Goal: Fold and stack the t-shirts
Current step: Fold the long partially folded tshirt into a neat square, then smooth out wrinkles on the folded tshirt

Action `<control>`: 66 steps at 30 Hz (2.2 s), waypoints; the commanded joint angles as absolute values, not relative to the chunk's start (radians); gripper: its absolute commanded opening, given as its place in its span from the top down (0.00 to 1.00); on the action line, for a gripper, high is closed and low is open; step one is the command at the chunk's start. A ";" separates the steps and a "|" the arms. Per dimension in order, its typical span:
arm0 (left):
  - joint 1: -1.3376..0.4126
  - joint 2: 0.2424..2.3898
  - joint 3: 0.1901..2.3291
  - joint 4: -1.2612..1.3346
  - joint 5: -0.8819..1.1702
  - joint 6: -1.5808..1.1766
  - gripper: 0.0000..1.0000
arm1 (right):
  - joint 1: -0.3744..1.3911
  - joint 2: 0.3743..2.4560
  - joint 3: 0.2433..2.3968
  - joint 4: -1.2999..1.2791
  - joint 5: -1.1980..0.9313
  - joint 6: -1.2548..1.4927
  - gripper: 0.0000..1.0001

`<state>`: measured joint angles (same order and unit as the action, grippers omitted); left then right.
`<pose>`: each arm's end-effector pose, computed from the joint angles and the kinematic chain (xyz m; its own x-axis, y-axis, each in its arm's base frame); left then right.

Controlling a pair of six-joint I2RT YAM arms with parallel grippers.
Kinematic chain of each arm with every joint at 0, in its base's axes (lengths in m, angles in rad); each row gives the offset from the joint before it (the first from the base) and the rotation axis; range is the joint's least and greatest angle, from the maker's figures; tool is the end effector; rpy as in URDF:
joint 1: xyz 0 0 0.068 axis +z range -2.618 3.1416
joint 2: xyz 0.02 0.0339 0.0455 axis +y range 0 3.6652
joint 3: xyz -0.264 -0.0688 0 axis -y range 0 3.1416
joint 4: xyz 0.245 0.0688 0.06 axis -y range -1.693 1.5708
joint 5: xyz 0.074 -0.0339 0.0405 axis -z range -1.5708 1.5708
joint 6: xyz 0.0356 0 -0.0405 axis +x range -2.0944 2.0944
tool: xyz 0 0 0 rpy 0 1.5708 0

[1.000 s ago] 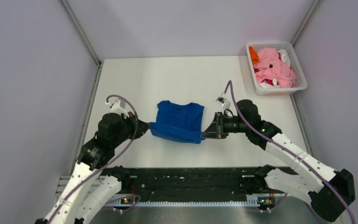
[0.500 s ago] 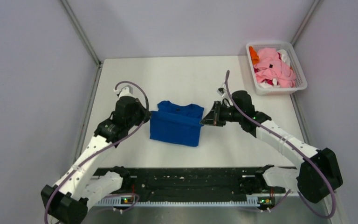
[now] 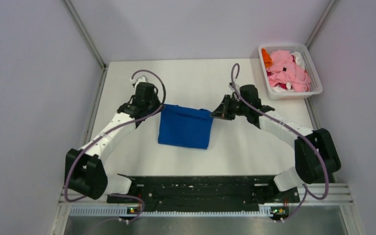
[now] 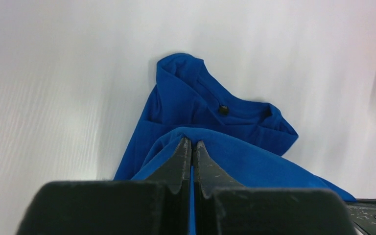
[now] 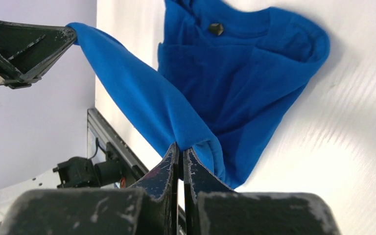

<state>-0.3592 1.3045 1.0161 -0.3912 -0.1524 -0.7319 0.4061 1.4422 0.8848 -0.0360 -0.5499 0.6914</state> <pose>0.2710 -0.0960 0.2874 -0.5960 -0.4818 -0.6424 -0.2170 0.8669 -0.4488 0.2796 0.1405 0.2383 -0.8643 0.2201 -0.4523 -0.2385 0.6124 0.7537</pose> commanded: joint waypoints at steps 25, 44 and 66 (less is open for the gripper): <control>-0.279 1.760 1.421 -0.491 -0.026 -0.671 0.09 | 0.332 1.773 1.213 -0.147 -0.366 0.591 0.02; -0.283 1.633 1.034 -0.171 0.442 -0.726 0.03 | 0.635 1.576 0.774 0.500 -0.688 0.846 0.01; -0.281 1.524 1.003 -0.312 0.222 -0.659 0.03 | 0.590 1.360 0.575 0.197 -0.424 0.687 0.01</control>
